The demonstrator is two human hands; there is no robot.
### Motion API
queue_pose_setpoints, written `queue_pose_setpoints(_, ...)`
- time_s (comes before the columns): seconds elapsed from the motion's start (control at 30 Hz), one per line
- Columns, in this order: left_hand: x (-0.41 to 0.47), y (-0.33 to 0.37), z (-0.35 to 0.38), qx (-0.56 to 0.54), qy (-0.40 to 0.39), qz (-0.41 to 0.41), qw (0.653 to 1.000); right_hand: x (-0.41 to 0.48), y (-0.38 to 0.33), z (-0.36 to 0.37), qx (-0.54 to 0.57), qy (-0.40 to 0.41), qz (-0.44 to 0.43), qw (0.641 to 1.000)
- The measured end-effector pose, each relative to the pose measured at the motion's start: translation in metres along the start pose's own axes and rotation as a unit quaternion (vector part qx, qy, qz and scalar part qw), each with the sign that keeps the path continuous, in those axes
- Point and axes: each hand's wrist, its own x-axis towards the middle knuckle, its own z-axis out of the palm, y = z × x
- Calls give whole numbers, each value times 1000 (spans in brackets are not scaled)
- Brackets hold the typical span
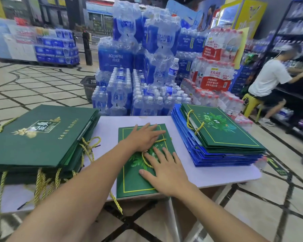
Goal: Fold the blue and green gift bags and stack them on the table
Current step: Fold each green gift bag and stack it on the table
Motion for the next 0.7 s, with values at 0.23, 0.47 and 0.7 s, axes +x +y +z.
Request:
queue_pose_setpoints(0.23,16,-9,12,-6,-22,5,1000,2,5,1,-2,3,-3,1000)
queue_pose_setpoints(0.47,17,-11,20,2,-12,2,1000,1,4,6,-4,6,-5,1000)
queue_pose_setpoints(0.7,3,3,9,66,31,-9,997,-1,4,1,2,2,-1,1000)
